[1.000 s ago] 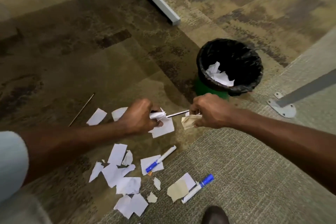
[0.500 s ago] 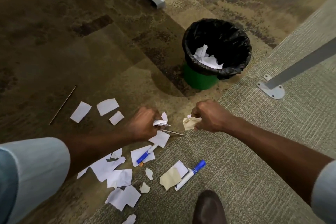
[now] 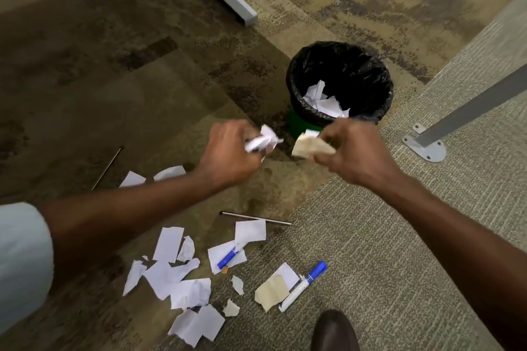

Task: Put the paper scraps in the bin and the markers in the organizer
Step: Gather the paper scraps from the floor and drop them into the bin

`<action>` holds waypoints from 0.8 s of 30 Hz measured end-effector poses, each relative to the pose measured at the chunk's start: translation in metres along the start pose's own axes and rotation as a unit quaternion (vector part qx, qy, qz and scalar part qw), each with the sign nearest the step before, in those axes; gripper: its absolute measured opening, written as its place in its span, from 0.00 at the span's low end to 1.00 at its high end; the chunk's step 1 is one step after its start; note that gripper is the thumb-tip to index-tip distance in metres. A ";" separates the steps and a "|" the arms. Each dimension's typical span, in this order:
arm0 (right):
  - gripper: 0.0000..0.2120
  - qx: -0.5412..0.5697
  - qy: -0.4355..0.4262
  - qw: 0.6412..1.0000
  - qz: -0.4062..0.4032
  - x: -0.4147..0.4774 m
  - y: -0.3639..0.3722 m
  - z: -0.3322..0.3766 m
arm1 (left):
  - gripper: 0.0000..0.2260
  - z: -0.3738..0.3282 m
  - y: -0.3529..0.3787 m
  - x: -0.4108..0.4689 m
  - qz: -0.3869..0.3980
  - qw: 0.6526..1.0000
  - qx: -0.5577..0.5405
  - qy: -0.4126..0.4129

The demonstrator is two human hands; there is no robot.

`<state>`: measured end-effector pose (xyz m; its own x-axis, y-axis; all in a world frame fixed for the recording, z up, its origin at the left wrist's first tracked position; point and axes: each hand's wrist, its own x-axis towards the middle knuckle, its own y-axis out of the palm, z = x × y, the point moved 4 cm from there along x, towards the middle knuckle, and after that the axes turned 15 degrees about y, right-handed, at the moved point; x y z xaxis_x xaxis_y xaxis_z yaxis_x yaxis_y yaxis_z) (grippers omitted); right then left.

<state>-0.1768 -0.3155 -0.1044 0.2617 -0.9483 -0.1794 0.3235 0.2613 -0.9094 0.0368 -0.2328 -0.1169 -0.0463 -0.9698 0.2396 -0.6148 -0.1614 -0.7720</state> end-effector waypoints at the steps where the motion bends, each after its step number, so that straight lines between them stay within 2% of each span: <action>1: 0.15 0.034 0.020 0.999 -0.026 0.003 -0.017 0.003 | 0.07 -0.008 -0.007 0.015 -0.020 1.000 -0.011 -0.007; 5: 0.14 0.125 0.086 0.981 -0.120 0.027 -0.070 0.004 | 0.08 -0.035 -0.019 0.082 -0.065 0.995 -0.067 -0.039; 9: 0.14 0.143 0.142 0.969 -0.141 0.060 -0.088 0.001 | 0.12 -0.050 -0.004 0.142 -0.080 0.990 -0.080 -0.088; 15: 0.09 0.093 0.196 0.968 -0.126 0.092 -0.076 -0.009 | 0.12 -0.058 0.033 0.174 0.011 0.998 0.001 -0.056; 19: 0.10 0.036 0.183 0.969 -0.163 0.096 -0.077 -0.010 | 0.22 -0.059 0.044 0.173 0.052 0.998 0.016 0.010; 21: 0.12 0.049 0.149 0.970 -0.184 0.091 -0.079 -0.009 | 0.21 -0.061 0.041 0.171 0.057 0.997 0.035 0.044; 24: 0.13 0.090 0.072 0.965 -0.234 0.070 -0.078 -0.001 | 0.30 -0.056 0.032 0.162 0.072 0.992 0.081 0.066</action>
<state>-0.1847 -0.4028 -0.0465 -0.0761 -0.9817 0.1743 0.5315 -0.1879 -0.8260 -0.0350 -0.3844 -0.0698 -0.2334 -0.9545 0.1858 -0.4603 -0.0598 -0.8857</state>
